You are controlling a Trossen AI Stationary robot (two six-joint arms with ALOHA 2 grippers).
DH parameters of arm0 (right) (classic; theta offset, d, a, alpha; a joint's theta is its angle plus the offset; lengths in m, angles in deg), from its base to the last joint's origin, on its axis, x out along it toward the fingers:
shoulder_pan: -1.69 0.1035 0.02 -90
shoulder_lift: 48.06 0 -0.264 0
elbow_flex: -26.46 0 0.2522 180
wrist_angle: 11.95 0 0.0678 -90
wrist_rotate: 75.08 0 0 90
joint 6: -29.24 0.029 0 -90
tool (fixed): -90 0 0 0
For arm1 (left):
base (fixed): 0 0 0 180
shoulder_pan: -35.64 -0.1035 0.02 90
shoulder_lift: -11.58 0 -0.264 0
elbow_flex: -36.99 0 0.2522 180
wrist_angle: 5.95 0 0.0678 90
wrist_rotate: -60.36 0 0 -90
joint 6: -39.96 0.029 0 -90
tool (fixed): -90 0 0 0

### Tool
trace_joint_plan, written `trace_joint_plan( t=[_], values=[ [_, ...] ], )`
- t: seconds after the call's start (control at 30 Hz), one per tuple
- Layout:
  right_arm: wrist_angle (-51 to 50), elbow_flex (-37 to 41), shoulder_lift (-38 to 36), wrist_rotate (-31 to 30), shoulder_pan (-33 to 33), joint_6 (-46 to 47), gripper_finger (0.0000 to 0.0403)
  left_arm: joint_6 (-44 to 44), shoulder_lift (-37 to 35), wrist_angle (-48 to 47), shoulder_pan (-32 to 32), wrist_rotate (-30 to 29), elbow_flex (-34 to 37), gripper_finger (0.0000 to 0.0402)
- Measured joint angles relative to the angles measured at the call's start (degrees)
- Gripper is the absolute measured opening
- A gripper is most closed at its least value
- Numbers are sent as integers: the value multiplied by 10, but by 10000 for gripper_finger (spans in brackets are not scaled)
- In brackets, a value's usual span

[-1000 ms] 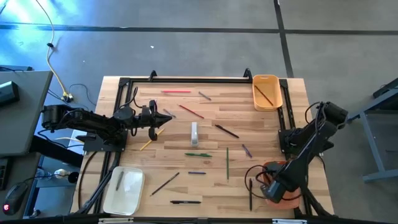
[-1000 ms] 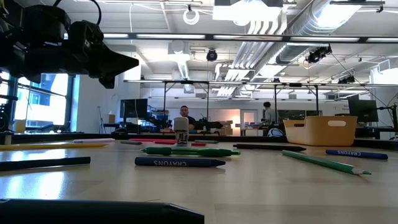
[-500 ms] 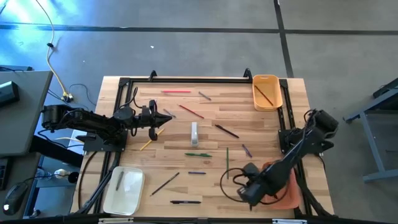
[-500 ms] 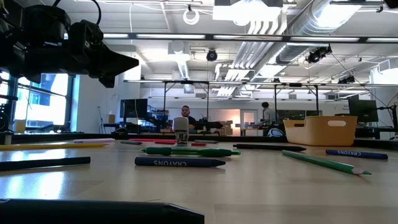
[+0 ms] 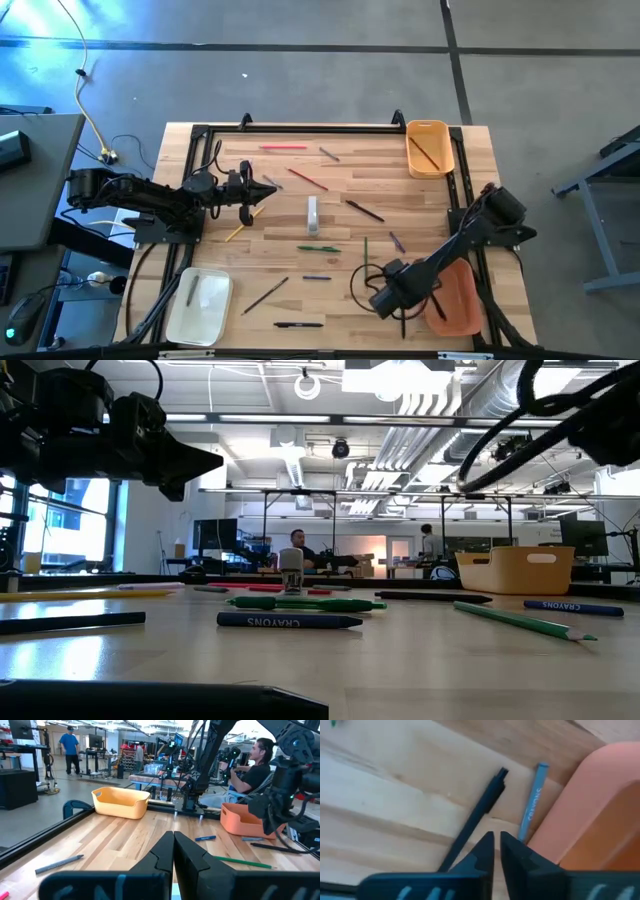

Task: Sort crayons/erasers/pens/pencils in bins
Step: Put the gray crayon into the white bin

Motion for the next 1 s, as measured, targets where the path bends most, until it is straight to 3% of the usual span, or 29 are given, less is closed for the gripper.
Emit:
trace_joint_plan(
  t=[0.27, 0.63, 0.77, 0.93, 1.0],
  values=[
    [-28, 0, 30, 9, -25, -10, 94, 0, 0, -3, 0, 0, 0, 0],
    [-61, 5, 46, 21, -26, 31, 99, 0, 0, -9, 0, 0, 0, 0],
    [-61, 5, 46, 21, -21, 31, 82, 0, 0, -9, 0, 0, 0, 0],
    [-71, 5, 46, 17, -20, 2, 14, 0, 0, -9, 0, 0, 0, 0],
    [-77, 5, 46, 9, -20, -10, 7, 0, 0, -9, 0, 0, 0, 0]
  ],
)
